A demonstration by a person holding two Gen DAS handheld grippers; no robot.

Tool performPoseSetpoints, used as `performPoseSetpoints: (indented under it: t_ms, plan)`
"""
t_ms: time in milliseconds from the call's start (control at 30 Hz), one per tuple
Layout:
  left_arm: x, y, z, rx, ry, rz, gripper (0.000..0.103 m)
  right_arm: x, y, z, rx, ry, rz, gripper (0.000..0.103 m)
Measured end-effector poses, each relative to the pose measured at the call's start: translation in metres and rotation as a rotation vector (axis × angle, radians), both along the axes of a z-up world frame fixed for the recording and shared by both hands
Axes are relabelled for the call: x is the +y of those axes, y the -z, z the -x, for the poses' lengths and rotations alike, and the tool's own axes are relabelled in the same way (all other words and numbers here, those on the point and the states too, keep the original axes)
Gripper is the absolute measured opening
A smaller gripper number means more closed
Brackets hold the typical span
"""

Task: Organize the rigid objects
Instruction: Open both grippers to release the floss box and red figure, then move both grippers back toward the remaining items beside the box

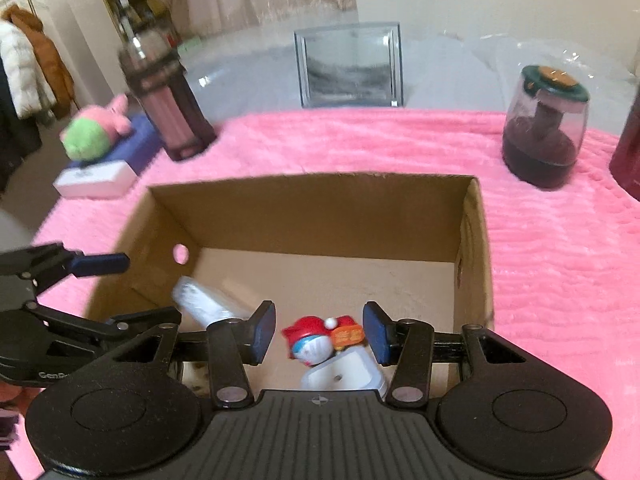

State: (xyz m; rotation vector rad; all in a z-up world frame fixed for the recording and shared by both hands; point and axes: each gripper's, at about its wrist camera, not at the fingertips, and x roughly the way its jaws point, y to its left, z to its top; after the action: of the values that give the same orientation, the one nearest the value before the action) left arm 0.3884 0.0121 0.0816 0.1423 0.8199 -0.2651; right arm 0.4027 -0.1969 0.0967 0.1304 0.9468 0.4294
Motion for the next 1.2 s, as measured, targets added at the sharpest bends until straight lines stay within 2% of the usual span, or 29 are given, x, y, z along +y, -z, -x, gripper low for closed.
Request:
performPoseSetpoints:
  t_ms: [200,333,500,700,800,1200]
  plan:
    - [0.015,-0.024,0.051,-0.103,-0.046,0.060,0.080,-0.009,-0.033,0.048,-0.080,0.028,-0.053,0.049]
    - [0.023,-0.038,0.091,-0.181,-0.066,0.067,0.082,-0.009,-0.054,0.088,-0.157,0.025,-0.075,0.051]
    - [0.034,-0.048,0.143,-0.250,-0.107,0.094,0.086,-0.012,-0.064,0.138,-0.236,0.042,-0.098,0.055]
    - [0.047,-0.050,0.203,-0.316,-0.155,0.124,0.096,-0.019,-0.058,0.195,-0.287,0.075,-0.136,0.060]
    - [0.055,-0.044,0.228,-0.321,-0.187,0.156,0.100,-0.022,-0.051,0.222,-0.313,0.087,-0.129,0.062]
    - [0.068,-0.007,0.307,-0.341,-0.285,0.089,0.102,-0.027,-0.007,0.313,-0.359,0.145,-0.086,0.069]
